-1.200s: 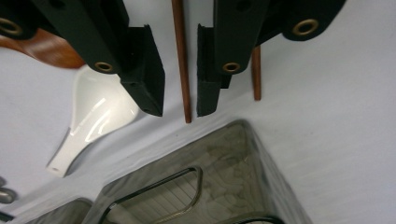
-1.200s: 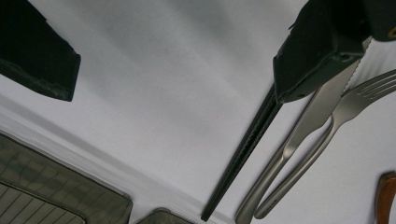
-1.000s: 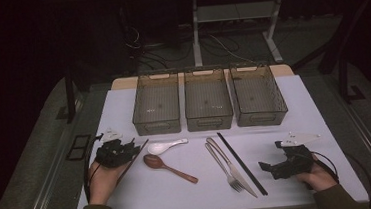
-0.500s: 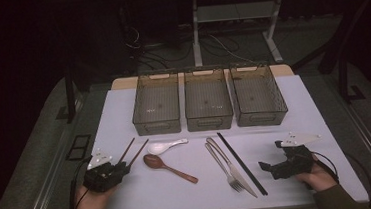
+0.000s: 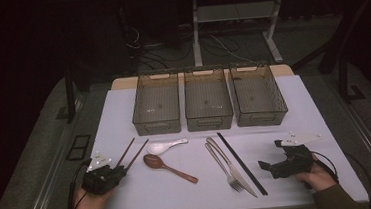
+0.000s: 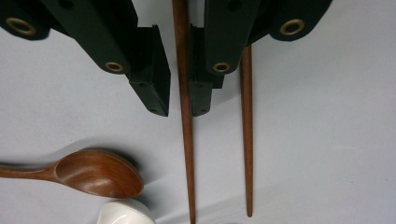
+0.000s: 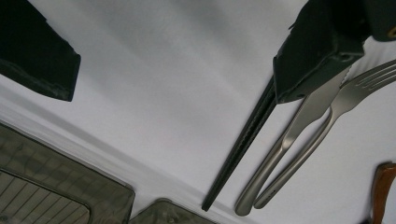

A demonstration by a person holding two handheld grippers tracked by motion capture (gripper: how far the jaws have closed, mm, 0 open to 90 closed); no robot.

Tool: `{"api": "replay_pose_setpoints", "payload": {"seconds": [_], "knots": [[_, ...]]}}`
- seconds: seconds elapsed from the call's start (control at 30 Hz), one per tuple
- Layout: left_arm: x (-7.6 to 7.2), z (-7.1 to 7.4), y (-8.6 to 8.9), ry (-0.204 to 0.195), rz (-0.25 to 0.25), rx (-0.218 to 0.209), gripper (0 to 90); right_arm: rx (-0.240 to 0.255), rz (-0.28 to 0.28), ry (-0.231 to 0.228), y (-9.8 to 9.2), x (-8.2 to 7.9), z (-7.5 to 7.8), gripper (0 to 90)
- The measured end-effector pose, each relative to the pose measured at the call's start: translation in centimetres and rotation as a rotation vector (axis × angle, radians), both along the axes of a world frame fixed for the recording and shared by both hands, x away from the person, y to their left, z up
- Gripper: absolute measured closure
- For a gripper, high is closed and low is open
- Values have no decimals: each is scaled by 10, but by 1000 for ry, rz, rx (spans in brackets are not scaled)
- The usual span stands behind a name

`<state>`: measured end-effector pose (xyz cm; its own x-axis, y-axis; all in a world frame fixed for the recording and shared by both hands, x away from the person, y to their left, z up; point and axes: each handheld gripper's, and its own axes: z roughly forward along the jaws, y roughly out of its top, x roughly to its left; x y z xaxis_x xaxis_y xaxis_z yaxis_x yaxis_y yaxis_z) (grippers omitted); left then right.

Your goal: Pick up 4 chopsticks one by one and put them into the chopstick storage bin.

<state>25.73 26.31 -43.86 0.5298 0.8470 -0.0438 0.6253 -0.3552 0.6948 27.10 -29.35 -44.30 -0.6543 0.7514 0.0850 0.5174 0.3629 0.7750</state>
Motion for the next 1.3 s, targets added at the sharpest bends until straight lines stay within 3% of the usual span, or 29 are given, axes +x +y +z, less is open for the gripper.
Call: {"api": "replay_pose_setpoints", "payload": {"seconds": [0.9, 1.3], "knots": [[3, -1, -1, 35, 31, 11, 832, -9, 1, -2, 0, 0, 0, 6], [2, 6, -4, 35, 8, 6, 832, -7, -1, -2, -1, 0, 0, 7]]}}
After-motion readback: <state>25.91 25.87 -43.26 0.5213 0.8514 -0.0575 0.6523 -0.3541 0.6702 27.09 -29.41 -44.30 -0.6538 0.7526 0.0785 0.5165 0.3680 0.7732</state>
